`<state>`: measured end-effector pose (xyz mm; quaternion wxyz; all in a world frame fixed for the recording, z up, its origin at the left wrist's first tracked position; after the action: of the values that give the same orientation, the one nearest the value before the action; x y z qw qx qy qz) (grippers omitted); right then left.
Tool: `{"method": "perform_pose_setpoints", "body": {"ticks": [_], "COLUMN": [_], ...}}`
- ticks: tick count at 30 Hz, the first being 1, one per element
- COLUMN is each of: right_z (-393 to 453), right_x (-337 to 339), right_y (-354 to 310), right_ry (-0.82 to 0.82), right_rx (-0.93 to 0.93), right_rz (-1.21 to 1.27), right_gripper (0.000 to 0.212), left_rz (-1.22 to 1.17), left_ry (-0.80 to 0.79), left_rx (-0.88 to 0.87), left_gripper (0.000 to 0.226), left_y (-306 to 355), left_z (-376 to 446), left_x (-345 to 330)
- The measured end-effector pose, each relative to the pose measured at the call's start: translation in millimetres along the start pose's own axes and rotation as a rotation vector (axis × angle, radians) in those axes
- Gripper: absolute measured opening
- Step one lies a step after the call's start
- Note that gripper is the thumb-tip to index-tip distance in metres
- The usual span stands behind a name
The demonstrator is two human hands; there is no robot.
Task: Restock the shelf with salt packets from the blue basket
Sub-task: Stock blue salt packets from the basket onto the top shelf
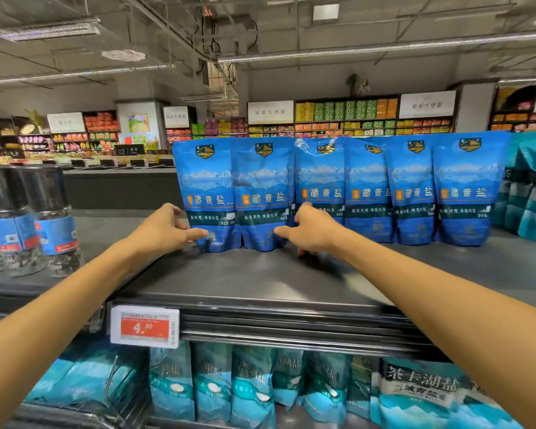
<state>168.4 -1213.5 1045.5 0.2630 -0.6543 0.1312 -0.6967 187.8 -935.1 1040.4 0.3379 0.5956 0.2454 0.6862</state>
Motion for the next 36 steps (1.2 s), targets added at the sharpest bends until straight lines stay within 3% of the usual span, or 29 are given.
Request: {"method": "perform_pose_setpoints", "body": {"ticks": [3,7,11,14,16,19,26,29,32,36], "right_z": [-19,-56,-106,-146,-169,-195,-235,-253,-285,-341], "right_x": [2,6,-2,-22,-36,-65,-183,-232,-286,-343], "right_y": [-7,-32,-58,-71,-73,-62,-9,19,45,84], "right_ry": [0.048,0.118,0.052,-0.057,-0.06,-0.035,-0.148,-0.204,-0.276,-0.369], "right_rx": [0.053,0.176,0.272,0.345,0.397,0.438,0.3,0.165,0.0,-0.181], "right_rz": [0.05,0.176,0.582,0.879,0.938,0.975,1.029,1.031,1.099,1.095], "right_gripper": [0.041,0.017,0.009,0.011,0.01,0.006,0.01,0.005,0.008,0.01], "left_rz": [0.022,-0.13,-0.414,-0.655,-0.702,-0.709,-0.616,-0.638,-0.684,-0.73], "left_ry": [0.123,0.224,0.225,0.143,0.13,0.158,0.301,0.297,0.319,0.311], "left_rx": [-0.008,-0.183,-0.326,-0.417,-0.446,-0.447,-0.13,0.02,0.171,0.39], "left_gripper": [0.065,0.031,0.006,0.017,0.023,0.012,0.017,0.013,0.024,0.014], "left_y": [2,23,39,46,41,15,-108,-154,-197,-241], "left_z": [-17,-54,-100,-141,-170,-207,-296,-338,-386,-454], "left_x": [8,14,7,-6,-17,-34,-105,-135,-160,-201]}}
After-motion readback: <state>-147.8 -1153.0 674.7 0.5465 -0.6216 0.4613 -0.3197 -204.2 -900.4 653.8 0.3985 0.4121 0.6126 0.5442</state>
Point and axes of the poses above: each hand's wrist, its own z-axis towards the middle knuckle, its own x-axis out of the back of the hand, y = z × x, the point moved 7 cm from there along z, towards the middle knuckle, and after that the axes turned 10 degrees about -y, right-handed, at the moved point
